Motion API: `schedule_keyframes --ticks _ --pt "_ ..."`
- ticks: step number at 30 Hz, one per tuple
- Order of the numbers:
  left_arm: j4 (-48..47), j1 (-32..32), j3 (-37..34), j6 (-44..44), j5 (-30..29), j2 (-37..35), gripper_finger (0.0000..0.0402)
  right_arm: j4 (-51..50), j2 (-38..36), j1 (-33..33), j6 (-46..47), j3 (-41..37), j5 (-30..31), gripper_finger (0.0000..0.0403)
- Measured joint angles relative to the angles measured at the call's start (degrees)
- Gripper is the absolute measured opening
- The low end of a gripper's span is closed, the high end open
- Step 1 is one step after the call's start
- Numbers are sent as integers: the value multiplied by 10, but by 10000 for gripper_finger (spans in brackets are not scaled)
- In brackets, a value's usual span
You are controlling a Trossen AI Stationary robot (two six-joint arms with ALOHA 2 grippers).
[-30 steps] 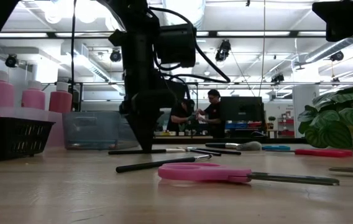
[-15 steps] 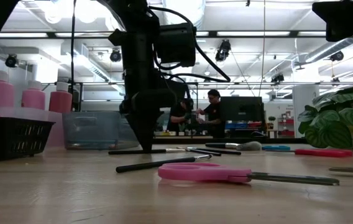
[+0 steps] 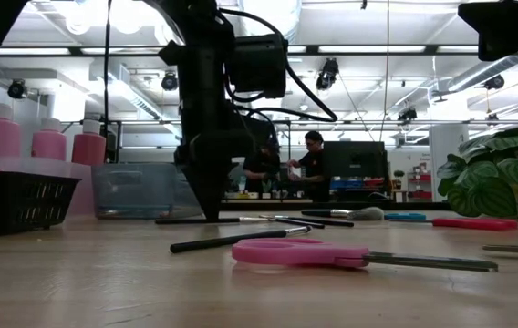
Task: Pick & Place Paint Supplies
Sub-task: Put the black brush into the black bin
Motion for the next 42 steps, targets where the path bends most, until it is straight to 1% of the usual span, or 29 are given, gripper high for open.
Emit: schedule_keyframes --ticks 9,13,18,23,25,30,33,35,38,42 --pt "-10 0 2 0 0 -1 7 0 0 0 0 0 0 341" --pt "-29 0 13 -7 -1 -4 7 0 0 0 0 0 0 341" --pt "-63 1 34 -42 -26 -25 7 0 0 0 0 0 0 341" --pt "-83 13 37 -108 -81 -77 7 0 0 0 -1 0 0 341" --pt "-105 22 35 -136 -102 -102 7 0 0 0 0 0 0 341" --pt "-161 64 35 -199 -126 -185 7 0 0 0 0 0 0 341" --pt "-176 91 35 -237 -149 -231 7 0 0 0 -1 0 0 341" --pt "-175 106 34 -245 -158 -255 7 0 0 0 -1 0 0 341" --pt "-179 127 34 -229 -161 -270 7 0 0 0 -1 0 0 341" --pt "-194 146 28 -230 -157 -261 7 0 0 0 -1 0 0 341"
